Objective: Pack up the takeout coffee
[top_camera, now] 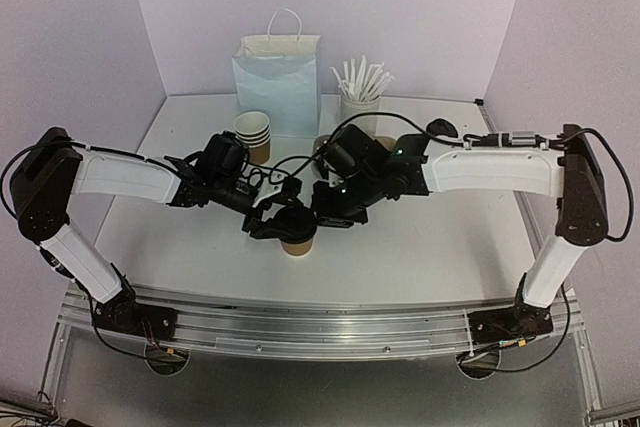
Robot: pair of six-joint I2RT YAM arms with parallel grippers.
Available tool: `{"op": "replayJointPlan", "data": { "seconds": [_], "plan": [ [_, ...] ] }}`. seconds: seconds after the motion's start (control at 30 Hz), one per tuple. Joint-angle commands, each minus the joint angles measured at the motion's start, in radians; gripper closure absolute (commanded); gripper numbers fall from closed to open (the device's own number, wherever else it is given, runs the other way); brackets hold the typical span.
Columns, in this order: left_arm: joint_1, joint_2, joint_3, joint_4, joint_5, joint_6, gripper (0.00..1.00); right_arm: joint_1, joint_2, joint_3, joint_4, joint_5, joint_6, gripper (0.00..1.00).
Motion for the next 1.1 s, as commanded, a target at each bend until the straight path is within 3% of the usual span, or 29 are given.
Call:
{"op": "replayJointPlan", "data": {
  "seconds": [0.0,0.5,0.9,1.07],
  "plan": [
    [-0.005,0.074,-0.068,-0.197,-0.16,0.02,0.38,-0.029,-0.075,-0.069,0.011,-0.088,0.114,0.79],
    [-0.005,0.072,-0.068,-0.197,-0.166,0.03,0.38,-0.041,0.05,-0.058,0.074,-0.187,0.126,0.81],
    [-0.005,0.075,-0.077,-0.215,-0.148,0.078,0.38,-0.062,0.088,-0.226,0.086,-0.101,0.327,0.87],
    [-0.002,0.078,-0.072,-0.222,-0.142,0.079,0.38,-0.061,0.158,-0.266,0.045,-0.108,0.329,0.89]
  ]
}}
